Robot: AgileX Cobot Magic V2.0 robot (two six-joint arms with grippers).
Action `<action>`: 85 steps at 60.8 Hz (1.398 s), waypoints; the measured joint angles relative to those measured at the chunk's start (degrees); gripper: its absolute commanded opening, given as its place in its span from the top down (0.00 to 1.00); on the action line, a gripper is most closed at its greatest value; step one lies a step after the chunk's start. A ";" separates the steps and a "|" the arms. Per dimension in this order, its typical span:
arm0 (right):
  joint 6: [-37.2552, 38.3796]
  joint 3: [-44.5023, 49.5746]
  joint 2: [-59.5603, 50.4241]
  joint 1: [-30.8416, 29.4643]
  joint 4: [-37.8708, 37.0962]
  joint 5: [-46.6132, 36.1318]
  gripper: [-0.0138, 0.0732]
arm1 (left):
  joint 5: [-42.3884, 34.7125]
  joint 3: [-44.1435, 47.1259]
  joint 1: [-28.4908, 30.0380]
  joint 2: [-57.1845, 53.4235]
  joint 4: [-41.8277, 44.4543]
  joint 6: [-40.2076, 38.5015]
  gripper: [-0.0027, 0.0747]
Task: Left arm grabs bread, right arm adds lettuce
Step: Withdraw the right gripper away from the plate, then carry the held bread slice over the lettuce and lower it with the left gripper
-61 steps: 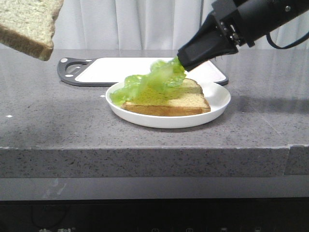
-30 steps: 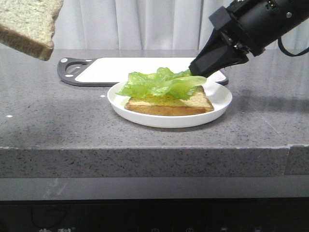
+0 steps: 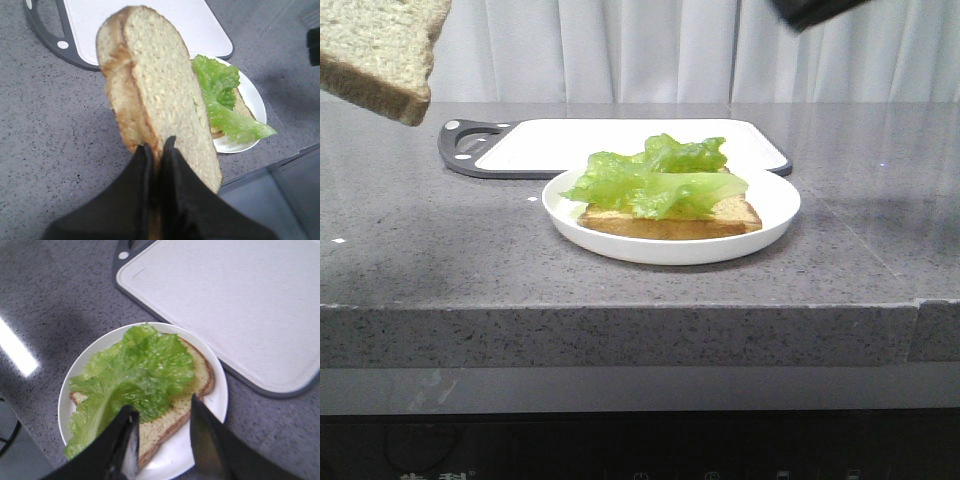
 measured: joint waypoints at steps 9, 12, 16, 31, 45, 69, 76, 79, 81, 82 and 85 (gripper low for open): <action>20.18 0.00 -6.81 0.00 -13.49 2.19 0.51 | 0.00 0.00 0.00 0.00 0.00 0.00 0.99; 26.66 0.00 -8.66 0.00 -19.20 4.51 0.51 | 0.00 0.00 0.00 0.00 0.00 0.00 0.99; 33.62 0.00 -10.60 0.00 -26.05 7.70 0.51 | 0.00 0.00 0.00 0.00 0.00 0.00 0.99; 43.90 5.19 -16.41 0.00 -36.98 13.06 0.51 | 0.00 0.00 0.00 0.00 0.00 0.00 0.99; 44.41 11.63 -22.69 0.00 -37.57 12.12 0.51 | 0.00 0.00 0.00 0.00 0.00 0.00 0.99; 44.41 14.27 -28.44 0.00 -38.55 9.70 0.51 | -0.11 0.00 0.00 0.00 0.00 0.00 0.99; 44.41 14.27 -28.44 0.00 -38.55 9.18 0.51 | -0.68 0.00 0.00 0.00 -0.15 0.00 0.99; 44.41 14.37 -28.44 0.00 -38.55 8.79 0.51 | -1.42 0.00 0.00 0.00 -0.68 0.00 0.99; 44.41 14.40 -28.44 0.00 -38.65 8.64 0.51 | -2.08 0.00 0.00 0.12 -1.39 0.00 0.99; 44.41 14.51 -28.44 0.00 -38.59 8.54 0.51 | -2.35 0.00 0.00 0.23 -1.71 0.00 0.99; 44.41 14.50 -28.44 0.00 -38.59 8.55 0.51 | -3.22 0.00 0.00 0.86 -3.46 0.70 0.99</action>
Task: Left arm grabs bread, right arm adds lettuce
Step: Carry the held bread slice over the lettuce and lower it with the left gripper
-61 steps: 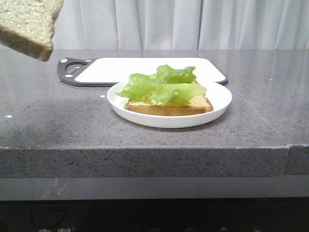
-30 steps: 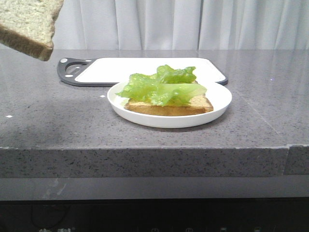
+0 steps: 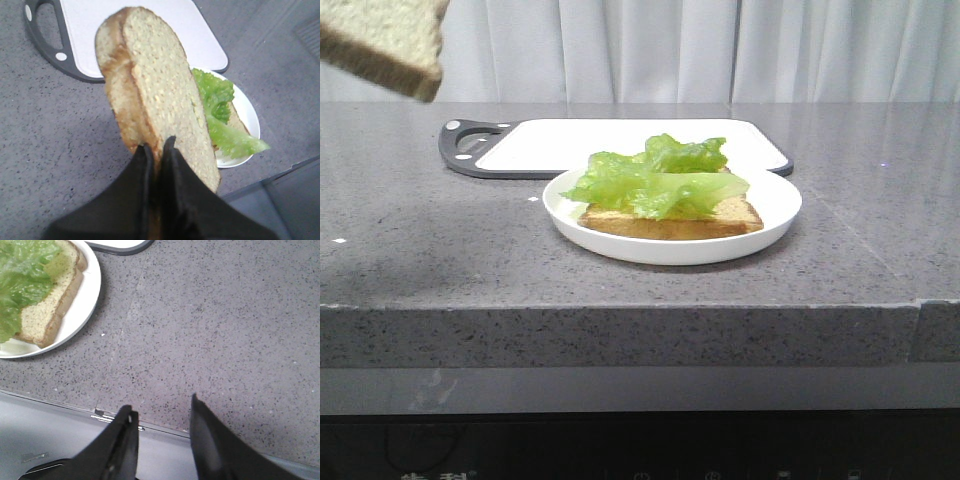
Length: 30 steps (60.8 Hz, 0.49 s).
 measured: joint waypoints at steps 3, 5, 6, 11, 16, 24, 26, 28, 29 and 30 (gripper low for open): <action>0.00 0.00 0.00 0.00 0.00 0.00 0.51 | -0.52 0.00 0.00 0.84 -2.38 1.56 0.99; 0.00 0.00 0.00 0.00 0.00 0.00 0.51 | -0.74 0.00 0.00 2.01 -5.73 4.03 0.99; 0.11 0.00 0.00 0.00 0.00 0.00 0.51 | -0.74 0.00 0.00 2.49 -7.02 5.05 0.99; 0.09 0.00 0.00 0.00 0.00 0.00 0.51 | -0.89 0.00 0.00 6.47 -16.12 13.02 0.99; 0.09 0.00 0.00 0.00 0.00 0.00 0.51 | -1.02 0.00 0.00 11.01 -25.80 21.38 0.99; 0.09 0.00 0.00 0.00 0.00 0.00 0.51 | 0.60 -1.33 0.00 20.03 -36.24 30.37 0.99; 0.09 0.00 0.00 0.00 0.00 0.00 0.51 | 1.24 -2.14 -0.14 22.04 -37.83 31.99 0.99; 0.09 0.00 0.00 0.00 0.00 0.00 0.51 | 1.94 -3.14 -0.61 25.02 -38.82 33.13 0.99; 0.09 0.00 0.00 0.00 0.00 0.00 0.51 | 2.06 -3.57 -0.79 26.01 -39.08 33.45 0.99; 0.09 0.00 0.00 0.00 0.00 0.00 0.51 | 2.45 -4.01 -1.00 26.99 -39.41 33.77 0.99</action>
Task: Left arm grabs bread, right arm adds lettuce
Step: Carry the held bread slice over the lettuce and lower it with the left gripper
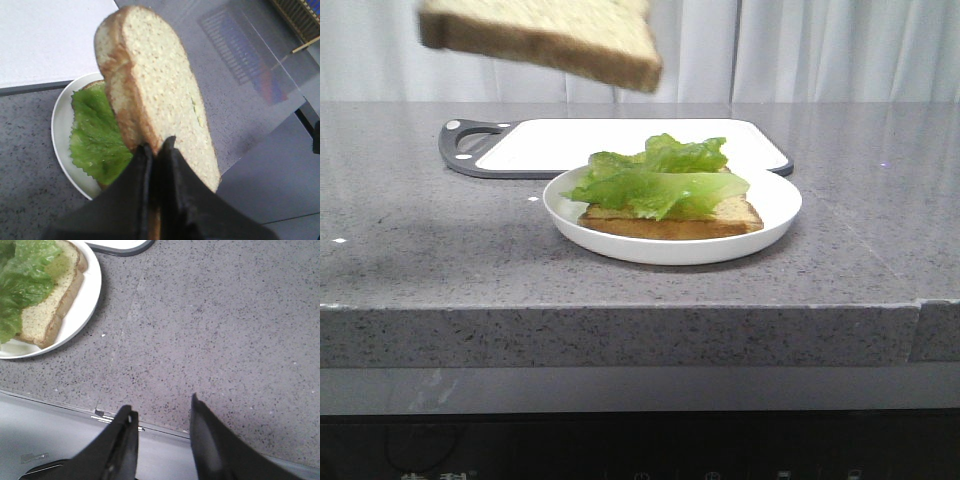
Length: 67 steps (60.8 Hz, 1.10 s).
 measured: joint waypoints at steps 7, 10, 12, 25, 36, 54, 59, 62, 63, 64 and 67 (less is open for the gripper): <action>0.00 0.00 0.00 0.00 0.00 -0.04 0.51 | 1.74 -4.23 -2.45 7.50 -1.15 1.06 0.99; 0.00 0.00 0.00 0.00 0.00 -0.13 0.51 | 2.59 -6.00 -3.52 10.88 -1.28 1.19 0.99; 0.00 0.00 0.00 0.00 0.00 -0.17 0.51 | 3.12 -6.94 -4.05 12.41 -1.53 1.35 0.99; 0.00 0.00 0.00 0.00 0.00 -0.32 0.51 | 6.27 -10.76 -5.97 20.58 -5.02 1.46 0.99; 0.00 0.00 0.00 0.00 0.00 -0.32 0.51 | 6.38 -10.80 -5.97 22.88 -6.14 1.46 0.99; 0.00 0.00 0.00 0.00 0.00 -0.41 0.51 | 5.02 -10.80 -5.97 23.11 -6.53 1.46 0.99; 0.00 0.00 0.00 0.00 0.00 -0.41 0.51 | 4.07 -10.80 -5.97 23.11 -6.62 1.46 0.99; 0.00 0.00 0.00 0.00 0.00 -0.41 0.51 | 3.70 -10.80 -5.97 23.11 -6.62 1.46 0.99; 0.00 0.00 0.00 0.00 0.00 -0.41 0.51 | 3.70 -10.80 -5.97 23.11 -6.62 1.46 0.99; 0.00 0.00 0.00 0.00 0.00 -0.41 0.51 | 3.70 -10.80 -5.97 23.11 -6.62 1.46 0.99; 0.00 0.00 0.00 0.00 0.00 -0.41 0.51 | 3.57 -10.80 -5.97 23.11 -6.51 1.46 0.99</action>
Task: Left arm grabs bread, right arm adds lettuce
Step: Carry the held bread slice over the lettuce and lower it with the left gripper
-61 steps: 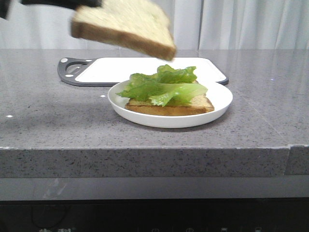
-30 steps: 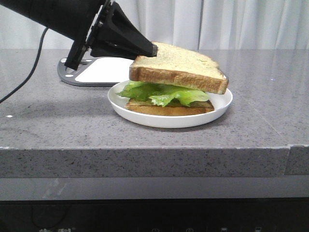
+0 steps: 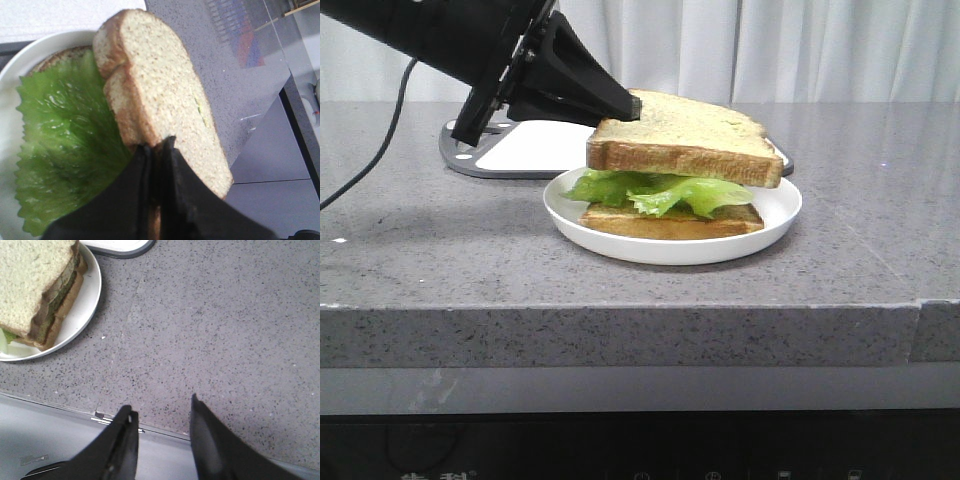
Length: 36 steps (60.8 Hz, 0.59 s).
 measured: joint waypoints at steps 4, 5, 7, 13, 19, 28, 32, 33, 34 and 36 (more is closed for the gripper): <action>0.00 0.00 0.00 0.00 0.00 0.00 0.51 | 0.00 0.00 0.00 0.00 0.31 0.00 0.99; 0.00 0.00 0.00 0.00 0.00 0.00 0.51 | 0.00 0.00 0.00 0.00 0.42 0.00 0.99; 0.00 0.00 0.00 0.00 0.00 0.00 0.51 | 0.00 0.00 0.00 0.00 0.70 0.00 0.99; 0.00 0.00 0.00 0.00 0.00 0.00 0.51 | 0.00 0.00 0.35 0.00 1.38 0.00 0.99; 0.00 0.00 0.00 0.00 0.00 0.00 0.51 | 0.00 0.00 0.68 0.00 1.74 0.00 0.98; 0.00 0.00 0.00 0.00 0.00 0.00 0.51 | 0.66 0.00 0.89 0.00 2.35 0.00 0.83; 0.00 0.00 0.00 0.00 0.00 0.00 0.51 | 0.90 0.00 1.11 0.00 2.37 0.00 0.71; 0.00 0.00 0.00 0.00 0.00 0.00 0.51 | 0.90 0.00 1.11 0.00 2.47 0.00 0.69; 0.00 0.00 0.00 0.00 0.00 0.00 0.51 | 0.90 0.00 1.11 0.00 2.47 0.00 0.65; 0.00 0.00 0.00 0.00 0.00 0.00 0.51 | 0.90 0.00 1.22 0.00 2.47 0.00 0.61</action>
